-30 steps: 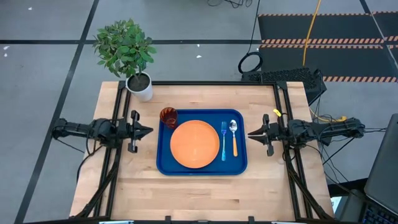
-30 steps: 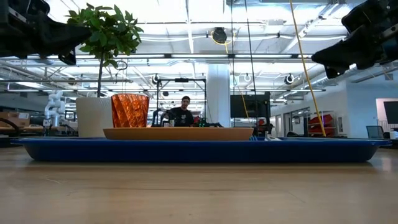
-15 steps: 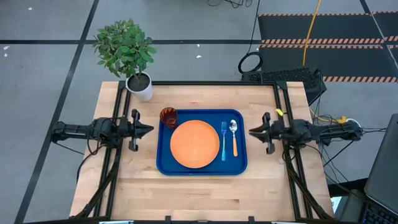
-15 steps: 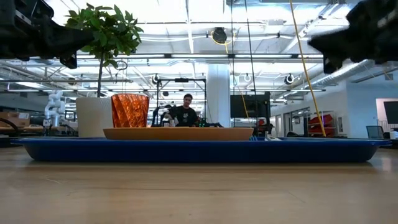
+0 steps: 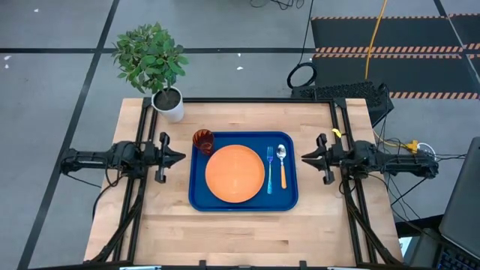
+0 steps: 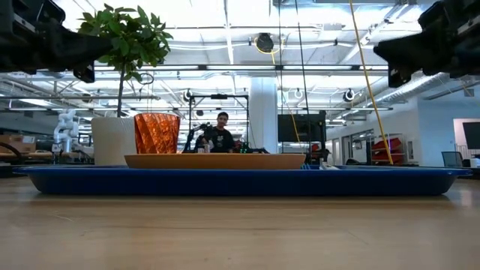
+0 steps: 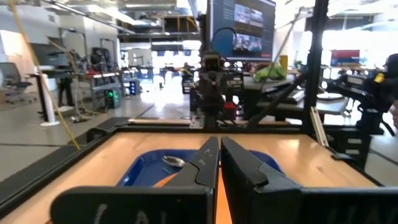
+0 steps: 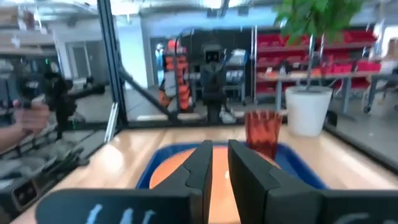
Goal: Pick and place plate/cup/fork/spoon on tray
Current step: Return to Home Position
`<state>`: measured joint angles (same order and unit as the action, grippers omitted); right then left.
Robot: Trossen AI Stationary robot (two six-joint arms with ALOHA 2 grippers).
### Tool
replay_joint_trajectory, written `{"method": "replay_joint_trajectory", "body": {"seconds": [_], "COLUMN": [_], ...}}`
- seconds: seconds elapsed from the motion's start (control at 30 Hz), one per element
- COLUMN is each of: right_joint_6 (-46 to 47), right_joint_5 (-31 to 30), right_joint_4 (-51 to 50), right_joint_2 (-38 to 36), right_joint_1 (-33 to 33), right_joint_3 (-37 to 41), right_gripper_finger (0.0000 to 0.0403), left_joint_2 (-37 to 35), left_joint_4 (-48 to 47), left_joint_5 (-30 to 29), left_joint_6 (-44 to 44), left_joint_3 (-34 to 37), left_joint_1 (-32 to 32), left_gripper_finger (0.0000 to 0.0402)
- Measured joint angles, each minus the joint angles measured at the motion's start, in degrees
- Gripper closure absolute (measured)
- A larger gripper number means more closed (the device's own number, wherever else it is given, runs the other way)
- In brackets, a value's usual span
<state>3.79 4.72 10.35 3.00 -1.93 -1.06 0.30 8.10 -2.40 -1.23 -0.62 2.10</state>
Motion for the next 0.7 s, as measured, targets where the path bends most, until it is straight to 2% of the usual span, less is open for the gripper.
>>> {"method": "replay_joint_trajectory", "body": {"seconds": [0.23,0.37,0.53,0.7], "right_joint_6": [1.4,1.1,1.0,2.7], "right_joint_5": [1.5,1.4,1.2,1.3], "right_joint_4": [-5.3,-7.1,-7.4,-7.5], "right_joint_2": [0.1,0.1,0.1,0.1], "right_joint_1": [-0.6,-0.6,-0.6,-0.6], "right_joint_3": [0.1,0.1,0.2,0.2], "right_gripper_finger": [0.0358,0.0358,0.0358,0.0358], "left_joint_2": [0.0,0.0,0.0,0.0], "left_joint_4": [-1.3,-2.9,-2.7,-2.4], "left_joint_5": [0.9,-0.7,-1.1,-1.1], "left_joint_6": [1.4,1.4,-0.1,2.3], "left_joint_3": [0.0,0.0,0.0,0.0], "left_joint_1": [-1.8,-2.2,-2.2,-2.2], "left_gripper_finger": [0.0382,0.0382,0.0382,0.0382]}}
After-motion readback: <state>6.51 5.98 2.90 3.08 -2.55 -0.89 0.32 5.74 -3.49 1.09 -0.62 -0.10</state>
